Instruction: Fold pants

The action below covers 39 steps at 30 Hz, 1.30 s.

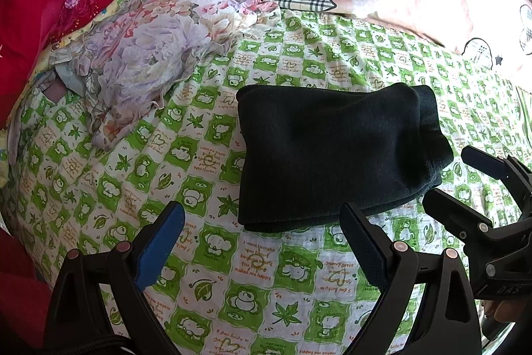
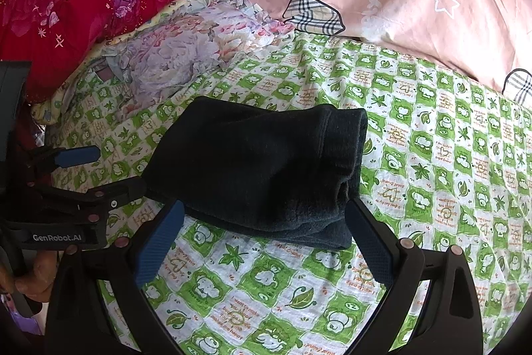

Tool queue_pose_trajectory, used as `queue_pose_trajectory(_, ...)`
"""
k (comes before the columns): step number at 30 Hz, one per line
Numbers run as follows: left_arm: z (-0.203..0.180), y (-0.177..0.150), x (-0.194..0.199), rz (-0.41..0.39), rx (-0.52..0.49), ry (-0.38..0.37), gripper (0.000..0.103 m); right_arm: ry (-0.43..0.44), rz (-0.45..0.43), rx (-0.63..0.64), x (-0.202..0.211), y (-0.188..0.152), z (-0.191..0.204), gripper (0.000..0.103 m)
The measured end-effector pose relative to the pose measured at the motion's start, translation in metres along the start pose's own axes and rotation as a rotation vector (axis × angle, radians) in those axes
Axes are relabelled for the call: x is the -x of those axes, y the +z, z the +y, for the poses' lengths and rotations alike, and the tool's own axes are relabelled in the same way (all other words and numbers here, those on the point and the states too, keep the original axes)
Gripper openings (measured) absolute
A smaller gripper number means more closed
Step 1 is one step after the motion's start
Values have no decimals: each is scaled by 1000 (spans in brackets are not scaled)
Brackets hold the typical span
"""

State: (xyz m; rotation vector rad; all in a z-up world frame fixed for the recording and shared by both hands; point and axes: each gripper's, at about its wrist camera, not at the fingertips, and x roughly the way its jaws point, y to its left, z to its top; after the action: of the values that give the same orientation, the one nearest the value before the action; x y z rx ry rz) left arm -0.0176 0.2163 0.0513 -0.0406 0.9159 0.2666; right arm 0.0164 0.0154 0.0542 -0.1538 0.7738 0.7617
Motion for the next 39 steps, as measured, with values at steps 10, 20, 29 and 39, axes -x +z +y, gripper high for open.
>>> queue_pose_trajectory(10,2,5,1,-14,11,12,95,-11,-8,-18,1,6,-4,97)
queue_pose_trajectory(20,0,20,-4,-13,15,5,95,-32,-11,-40,2,11,-10,98)
queue_pose_trajectory(29,2,23,-12,27,26,12,95,-35,-4,-63,3,11,-17,98)
queue_pose_trajectory(39,-2,29,-10,31,20,21,95,-34,-8,-77,4,12,-20,98)
